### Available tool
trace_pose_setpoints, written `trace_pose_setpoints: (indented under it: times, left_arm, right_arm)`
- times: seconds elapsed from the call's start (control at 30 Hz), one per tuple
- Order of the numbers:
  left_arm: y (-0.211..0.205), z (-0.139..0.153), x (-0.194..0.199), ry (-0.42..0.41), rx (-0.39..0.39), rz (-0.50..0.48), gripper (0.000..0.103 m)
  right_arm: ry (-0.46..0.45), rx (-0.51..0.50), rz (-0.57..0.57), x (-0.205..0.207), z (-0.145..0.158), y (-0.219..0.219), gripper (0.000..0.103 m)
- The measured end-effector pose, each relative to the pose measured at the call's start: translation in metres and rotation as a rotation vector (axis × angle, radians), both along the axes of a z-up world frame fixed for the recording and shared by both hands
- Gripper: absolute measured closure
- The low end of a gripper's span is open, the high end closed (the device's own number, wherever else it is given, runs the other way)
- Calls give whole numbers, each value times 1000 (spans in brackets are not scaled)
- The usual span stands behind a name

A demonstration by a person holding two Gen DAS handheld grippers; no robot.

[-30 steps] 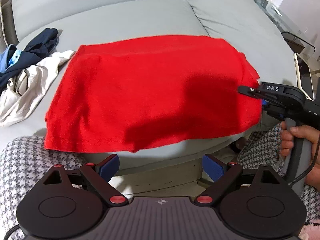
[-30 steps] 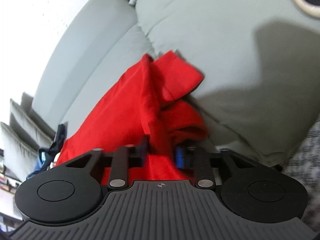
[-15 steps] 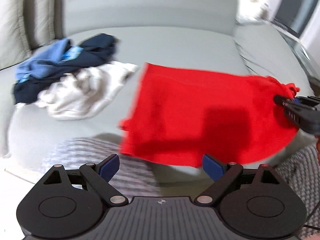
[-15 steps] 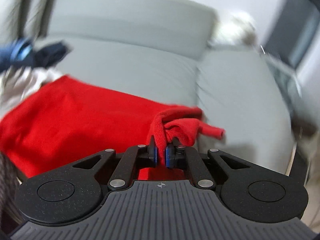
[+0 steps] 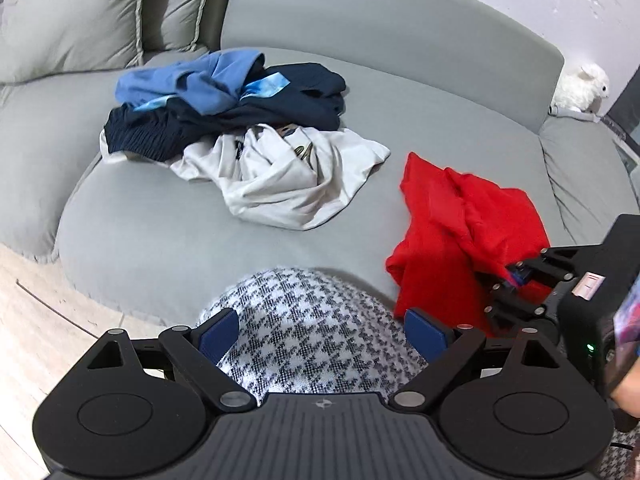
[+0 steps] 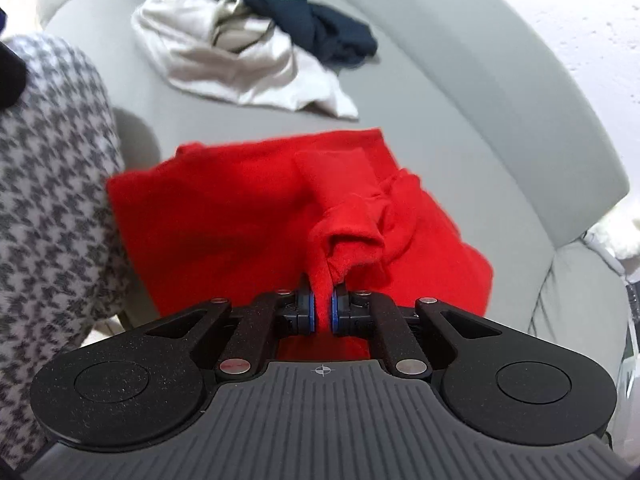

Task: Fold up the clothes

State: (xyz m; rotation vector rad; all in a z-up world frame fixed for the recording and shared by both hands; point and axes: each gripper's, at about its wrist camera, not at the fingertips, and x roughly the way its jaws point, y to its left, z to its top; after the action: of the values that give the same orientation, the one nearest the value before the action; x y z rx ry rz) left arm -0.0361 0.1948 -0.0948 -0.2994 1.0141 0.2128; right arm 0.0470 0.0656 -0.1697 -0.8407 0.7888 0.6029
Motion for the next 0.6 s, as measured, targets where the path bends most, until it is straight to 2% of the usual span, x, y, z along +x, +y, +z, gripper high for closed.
trace_pose_setpoints:
  times: [0.1, 0.27, 0.33, 0.47, 0.6]
  left_arm:
    - [5, -2, -1, -12, -13, -10, 13]
    - [12, -3, 0, -28, -30, -9, 13]
    - [13, -2, -1, -34, -37, -8, 13]
    - [19, -3, -4, -40, -44, 0, 13]
    - [24, -5, -8, -32, -48, 22, 13]
  right_arm:
    - [28, 41, -38, 5, 13, -2, 96]
    - [108, 270, -248, 42, 64, -16, 96]
    - [112, 315, -279, 51, 77, -22, 96]
    - [78, 330, -233, 38, 88, -6, 96]
    - [72, 266, -143, 21, 70, 18, 96]
